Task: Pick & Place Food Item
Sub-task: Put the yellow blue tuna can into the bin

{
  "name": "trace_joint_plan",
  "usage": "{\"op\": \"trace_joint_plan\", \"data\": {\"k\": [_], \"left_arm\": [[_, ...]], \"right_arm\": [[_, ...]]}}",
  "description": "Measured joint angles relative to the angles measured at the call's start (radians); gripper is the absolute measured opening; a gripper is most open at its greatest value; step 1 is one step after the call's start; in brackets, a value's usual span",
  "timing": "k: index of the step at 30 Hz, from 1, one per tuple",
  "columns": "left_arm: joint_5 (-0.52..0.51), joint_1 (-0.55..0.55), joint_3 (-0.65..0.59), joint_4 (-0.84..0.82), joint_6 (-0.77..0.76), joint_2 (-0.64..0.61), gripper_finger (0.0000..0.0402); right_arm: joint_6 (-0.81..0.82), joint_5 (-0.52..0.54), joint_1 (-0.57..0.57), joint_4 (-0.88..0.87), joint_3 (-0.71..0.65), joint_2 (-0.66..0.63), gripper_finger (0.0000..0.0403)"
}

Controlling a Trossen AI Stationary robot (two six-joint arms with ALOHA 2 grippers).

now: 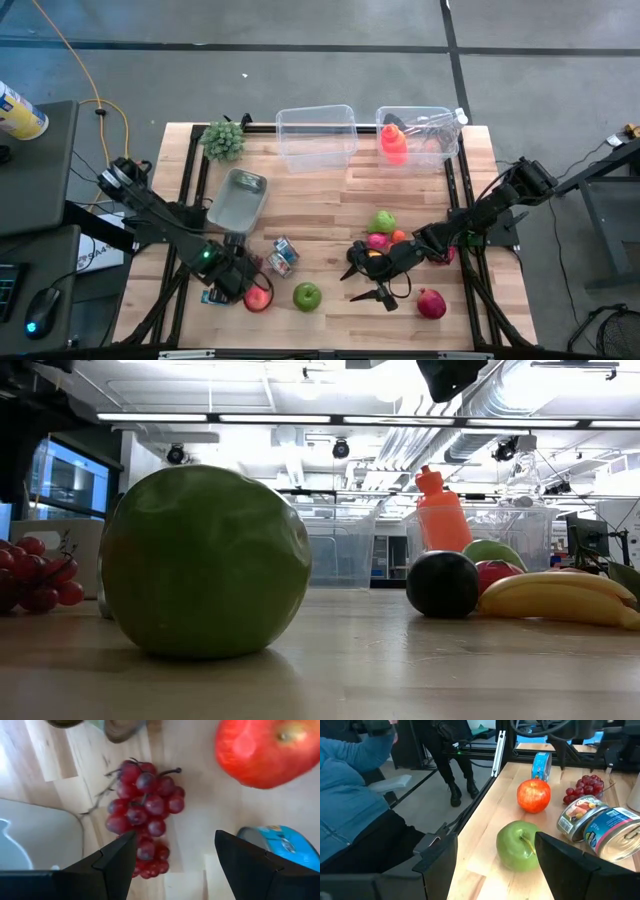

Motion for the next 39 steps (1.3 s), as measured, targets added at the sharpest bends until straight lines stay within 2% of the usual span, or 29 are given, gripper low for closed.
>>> {"op": "trace_joint_plan", "data": {"k": [7, 12, 36, 39], "left_arm": [[-0.004, -0.062, 0.000, 0.002, -0.060, 0.012, 0.0255], [-0.056, -0.086, 0.000, 0.014, -0.090, 0.012, 0.0255], [-0.067, -0.088, 0.000, 0.025, -0.115, 0.012, 0.0255], [-0.067, -0.088, 0.000, 0.028, -0.154, 0.012, 0.0255]], "right_arm": [[-0.023, 0.000, 0.000, -0.014, 0.000, 0.000, 0.0254], [-0.023, 0.000, 0.000, -0.015, 0.000, 0.000, 0.0254], [0.004, 0.000, 0.016, -0.007, 0.000, 0.000, 0.0254], [0.004, 0.000, 0.016, -0.007, 0.000, 0.000, 0.0254]]}}
